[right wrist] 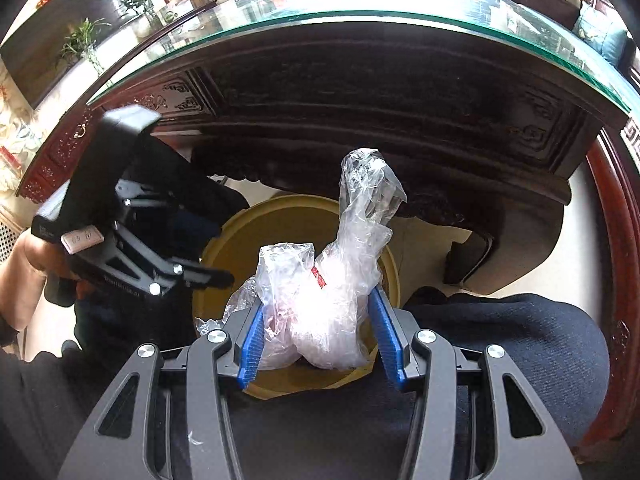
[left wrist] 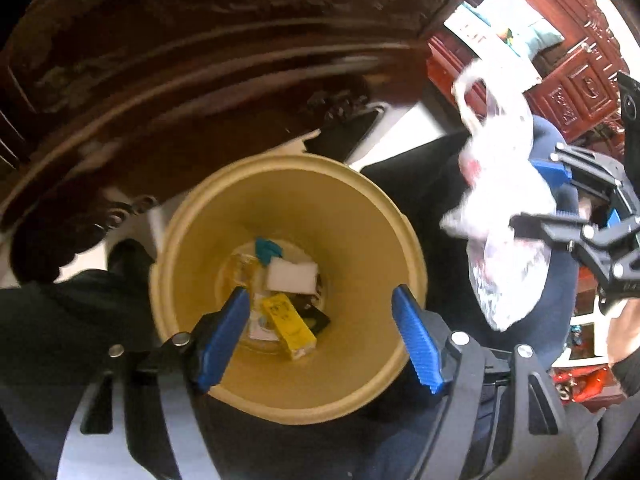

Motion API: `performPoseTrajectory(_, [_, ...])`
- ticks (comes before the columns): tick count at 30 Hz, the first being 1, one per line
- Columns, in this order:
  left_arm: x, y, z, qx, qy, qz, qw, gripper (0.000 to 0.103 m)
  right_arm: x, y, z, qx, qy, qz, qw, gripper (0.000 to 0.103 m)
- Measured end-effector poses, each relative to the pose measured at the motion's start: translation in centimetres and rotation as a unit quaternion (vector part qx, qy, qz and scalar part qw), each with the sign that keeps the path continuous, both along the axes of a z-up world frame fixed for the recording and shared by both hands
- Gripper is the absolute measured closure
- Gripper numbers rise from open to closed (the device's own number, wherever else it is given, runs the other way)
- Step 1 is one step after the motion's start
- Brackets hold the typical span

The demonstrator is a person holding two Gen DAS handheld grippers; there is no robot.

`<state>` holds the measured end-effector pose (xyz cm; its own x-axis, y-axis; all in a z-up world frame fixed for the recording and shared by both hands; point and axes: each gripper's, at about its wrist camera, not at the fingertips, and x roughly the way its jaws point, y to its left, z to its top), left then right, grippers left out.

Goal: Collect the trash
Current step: 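Carry carton and bag to the bucket and open both tools to drop them, then raise both open tools from the bucket back to the table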

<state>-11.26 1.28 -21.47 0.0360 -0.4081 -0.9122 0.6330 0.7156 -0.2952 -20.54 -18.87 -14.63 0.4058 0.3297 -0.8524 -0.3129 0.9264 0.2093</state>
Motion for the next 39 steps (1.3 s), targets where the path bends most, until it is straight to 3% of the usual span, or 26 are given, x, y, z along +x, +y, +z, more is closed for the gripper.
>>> performPoseTrajectory(3, [0.5, 0.1, 0.8, 0.017, -0.026, 0.004, 0.9995, 0.027, 0.3, 0.6, -0.4, -0.001, 0.005, 0.013, 1.0, 0.055])
performPoseTrajectory(6, [1.1, 0.3, 1.7, 0.017, -0.035, 0.009, 0.9992, 0.027, 0.4, 1.2, -0.5, 0.0, 0.006, 0.027, 1.0, 0.052])
performPoseTrajectory(10, [1.2, 0.8, 2.7, 0.016, -0.05, 0.018, 0.9985, 0.025, 0.0, 2.1, -0.1, 0.006, 0.002, 0.046, 0.999, 0.042])
performPoseTrajectory(16, [1.1, 0.7, 4.1, 0.007, -0.067, 0.021, 0.9975, 0.024, -0.6, 2.1, 0.6, 0.0, -0.009, 0.05, 0.999, 0.039])
performPoseTrajectory(25, [1.0, 0.3, 5.0, -0.001, -0.081, 0.015, 0.9966, 0.023, -1.8, 3.2, 1.6, -0.019, -0.046, 0.077, 0.996, 0.016])
performPoseTrajectory(39, [1.2, 0.0, 4.2, -0.002, -0.071, 0.011, 0.9974, 0.023, -0.7, 3.4, 1.2, -0.013, -0.029, 0.078, 0.996, 0.016])
